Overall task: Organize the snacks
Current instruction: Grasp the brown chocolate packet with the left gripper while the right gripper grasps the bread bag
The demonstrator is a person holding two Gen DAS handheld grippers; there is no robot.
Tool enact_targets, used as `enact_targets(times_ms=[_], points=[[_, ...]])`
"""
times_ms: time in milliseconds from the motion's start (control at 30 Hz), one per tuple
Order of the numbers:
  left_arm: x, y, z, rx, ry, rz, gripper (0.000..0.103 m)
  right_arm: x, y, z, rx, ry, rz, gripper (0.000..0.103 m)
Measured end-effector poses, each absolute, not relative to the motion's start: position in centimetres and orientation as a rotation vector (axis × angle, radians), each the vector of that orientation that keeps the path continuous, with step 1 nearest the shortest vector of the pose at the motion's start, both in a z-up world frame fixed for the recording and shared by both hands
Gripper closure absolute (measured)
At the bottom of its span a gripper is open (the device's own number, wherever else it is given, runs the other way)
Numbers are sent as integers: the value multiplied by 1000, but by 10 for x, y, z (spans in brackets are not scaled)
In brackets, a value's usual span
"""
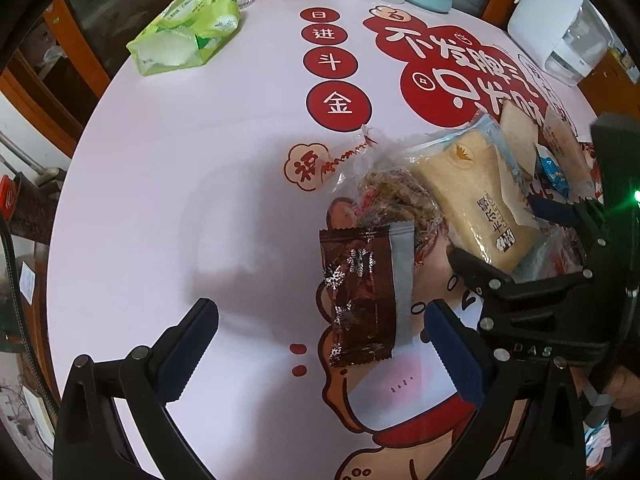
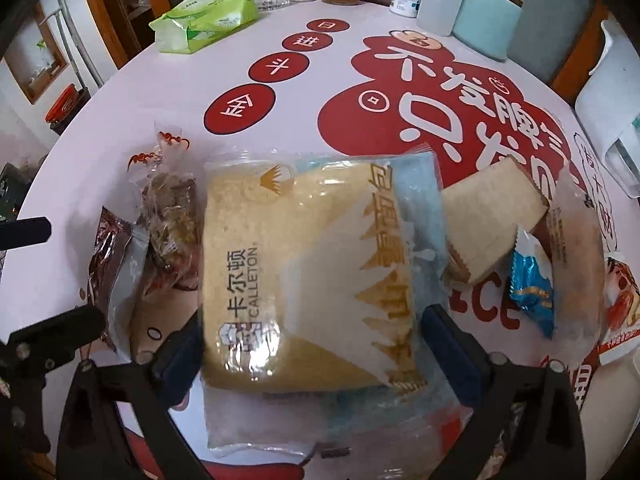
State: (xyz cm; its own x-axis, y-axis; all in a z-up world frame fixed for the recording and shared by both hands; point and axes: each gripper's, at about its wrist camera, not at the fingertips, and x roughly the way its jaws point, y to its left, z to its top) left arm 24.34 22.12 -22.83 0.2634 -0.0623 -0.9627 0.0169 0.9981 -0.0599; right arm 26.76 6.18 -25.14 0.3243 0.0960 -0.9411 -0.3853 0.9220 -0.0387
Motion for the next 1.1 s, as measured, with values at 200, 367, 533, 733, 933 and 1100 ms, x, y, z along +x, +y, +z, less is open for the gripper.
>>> enact_targets(times_ms=[200,367,533,733,933,1100], points=[[246,217,-238,-52,1331,-50,5,253,55,-248,-282,1180,287,11],[250,208,-252,-33,1381,-30,31,242,47,-247,-272,1170,266,12],[248,195,-245,38,1340,-32,66,235,41,-243,-247,1167,247,13],[233,180,-227,132,1279,-11,68,221,28,-224,-169,1143,230,17],[217,167,-190,171,1190,-37,68,200,7,-199,-68,1131,192,40],[204,148,-161,194,1125,-68,68,178,-10,-172,-8,1091,194,41]])
